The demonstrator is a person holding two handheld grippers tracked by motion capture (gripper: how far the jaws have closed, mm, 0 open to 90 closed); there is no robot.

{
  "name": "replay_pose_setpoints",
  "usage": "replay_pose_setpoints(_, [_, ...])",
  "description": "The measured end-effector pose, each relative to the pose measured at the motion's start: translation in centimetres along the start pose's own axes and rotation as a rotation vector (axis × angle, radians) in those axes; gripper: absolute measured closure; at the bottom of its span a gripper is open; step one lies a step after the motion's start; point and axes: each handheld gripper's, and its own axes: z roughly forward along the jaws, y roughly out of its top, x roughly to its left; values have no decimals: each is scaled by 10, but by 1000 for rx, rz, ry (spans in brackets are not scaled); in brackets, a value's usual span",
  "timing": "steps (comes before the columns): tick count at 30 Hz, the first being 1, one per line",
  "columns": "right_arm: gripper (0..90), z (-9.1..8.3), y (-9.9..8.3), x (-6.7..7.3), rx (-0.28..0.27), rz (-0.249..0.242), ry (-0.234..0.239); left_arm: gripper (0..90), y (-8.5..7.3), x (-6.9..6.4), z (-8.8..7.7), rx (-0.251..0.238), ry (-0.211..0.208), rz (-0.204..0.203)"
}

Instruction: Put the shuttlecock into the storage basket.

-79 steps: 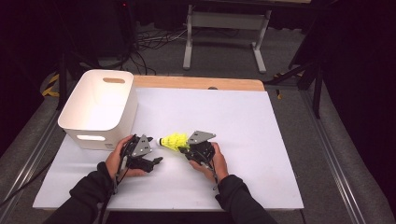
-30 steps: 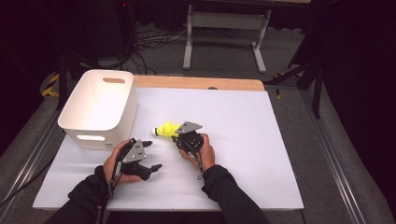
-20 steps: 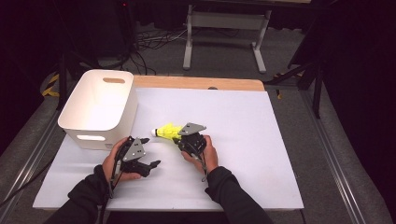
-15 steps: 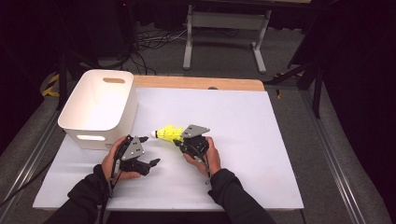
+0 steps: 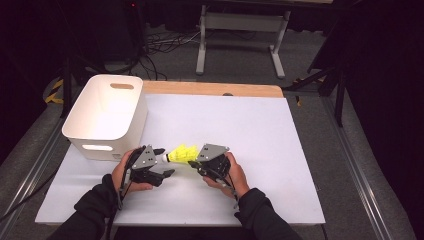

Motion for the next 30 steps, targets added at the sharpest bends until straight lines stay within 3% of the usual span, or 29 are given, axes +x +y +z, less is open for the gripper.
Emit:
replay_pose_setpoints(3, [866,-2,4,9,30,-53,5,246,4,-2,5,8,-23,15])
replay_pose_setpoints(8, [860,-2,14,17,53,-116,28,261,8,-6,10,27,-21,33])
replay_pose_setpoints(10, [858,-1,21,21,71,-142,48,345,8,-7,11,23,-46,29])
replay_pose_setpoints(14, [856,0,29,24,87,-180,53,411,9,-7,10,23,-61,33])
replay_pose_setpoints(18, [851,2,36,23,118,-188,65,513,9,-8,10,18,-74,38])
replay_pose_setpoints(21, [847,5,38,23,149,-198,76,366,7,-6,11,50,-70,32])
replay_pose_setpoints(23, [843,9,38,25,180,-204,75,189,3,-3,10,57,-78,-8])
replay_pose_setpoints(24, [840,11,38,25,190,-198,74,147,2,-2,9,56,-83,-12])
replay_pose_setpoints(27, [830,16,36,20,211,-192,75,132,0,0,6,99,-84,6])
replay_pose_setpoints(30, [829,17,35,18,214,-173,88,174,-3,2,8,142,-91,6])
